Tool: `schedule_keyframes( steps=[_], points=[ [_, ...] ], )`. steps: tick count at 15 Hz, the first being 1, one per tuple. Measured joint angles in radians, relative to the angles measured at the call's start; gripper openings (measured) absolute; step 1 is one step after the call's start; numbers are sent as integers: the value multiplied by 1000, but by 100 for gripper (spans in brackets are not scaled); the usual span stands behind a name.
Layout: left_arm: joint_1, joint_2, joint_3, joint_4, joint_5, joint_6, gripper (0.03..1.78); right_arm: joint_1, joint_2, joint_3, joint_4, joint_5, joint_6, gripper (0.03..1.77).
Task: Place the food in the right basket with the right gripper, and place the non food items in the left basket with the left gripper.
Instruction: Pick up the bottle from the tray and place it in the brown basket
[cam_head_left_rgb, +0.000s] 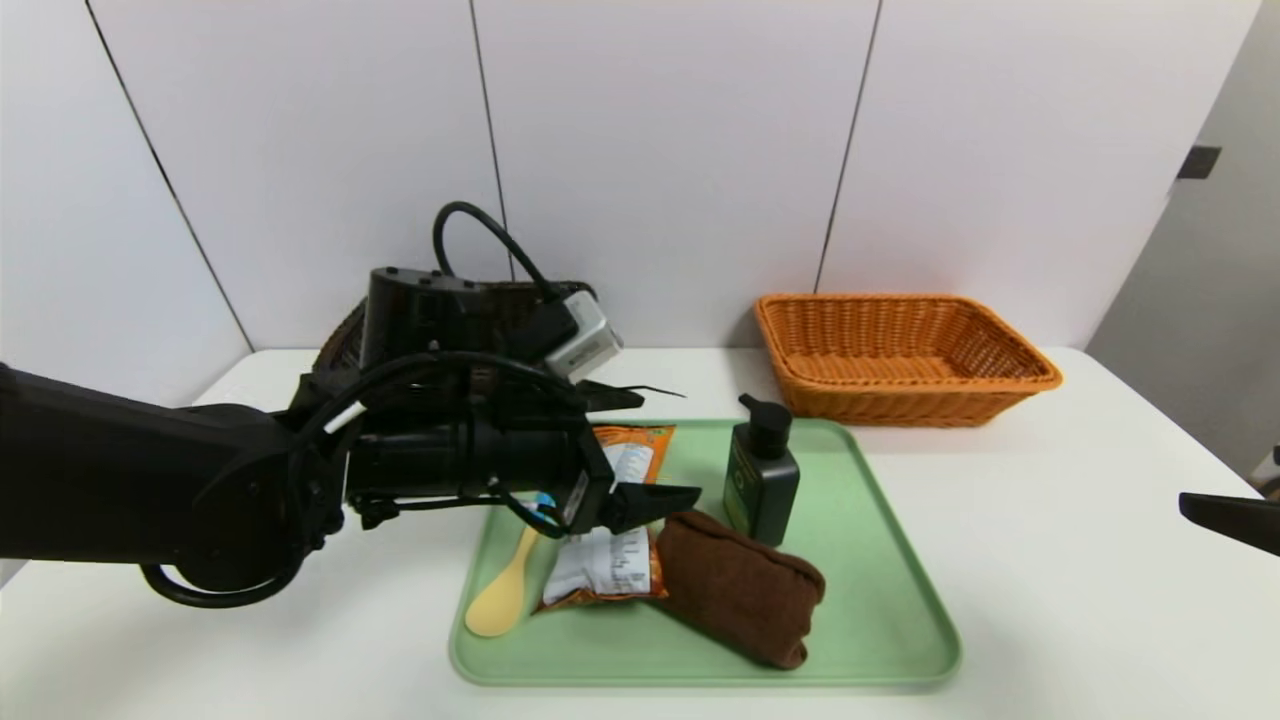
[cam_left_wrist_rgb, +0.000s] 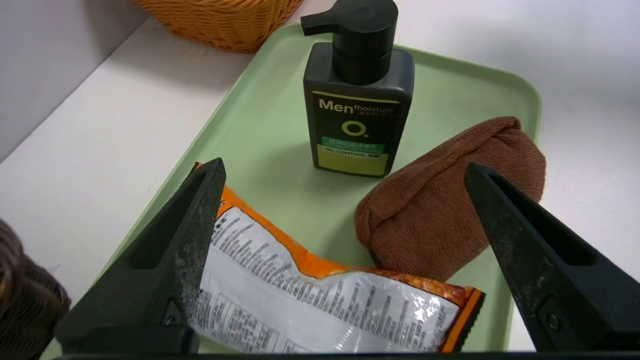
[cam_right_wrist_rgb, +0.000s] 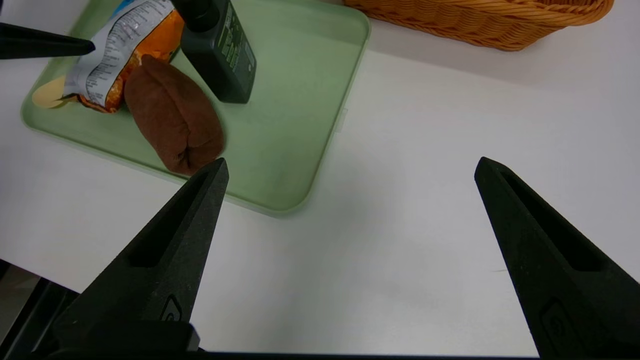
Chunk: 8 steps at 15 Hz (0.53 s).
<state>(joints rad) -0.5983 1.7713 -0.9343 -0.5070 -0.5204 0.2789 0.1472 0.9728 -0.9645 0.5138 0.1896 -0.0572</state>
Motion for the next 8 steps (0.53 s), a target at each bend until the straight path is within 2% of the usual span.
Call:
schedule_keyframes(
  steps=[6, 8],
  points=[
    [-24, 133, -3, -177, 3, -14, 169, -1, -12, 1, 1, -1, -2, 170],
    [-37, 161, -9, -194, 3, -26, 169, 1, -17, -2, 0, 0, -2, 170]
  ],
)
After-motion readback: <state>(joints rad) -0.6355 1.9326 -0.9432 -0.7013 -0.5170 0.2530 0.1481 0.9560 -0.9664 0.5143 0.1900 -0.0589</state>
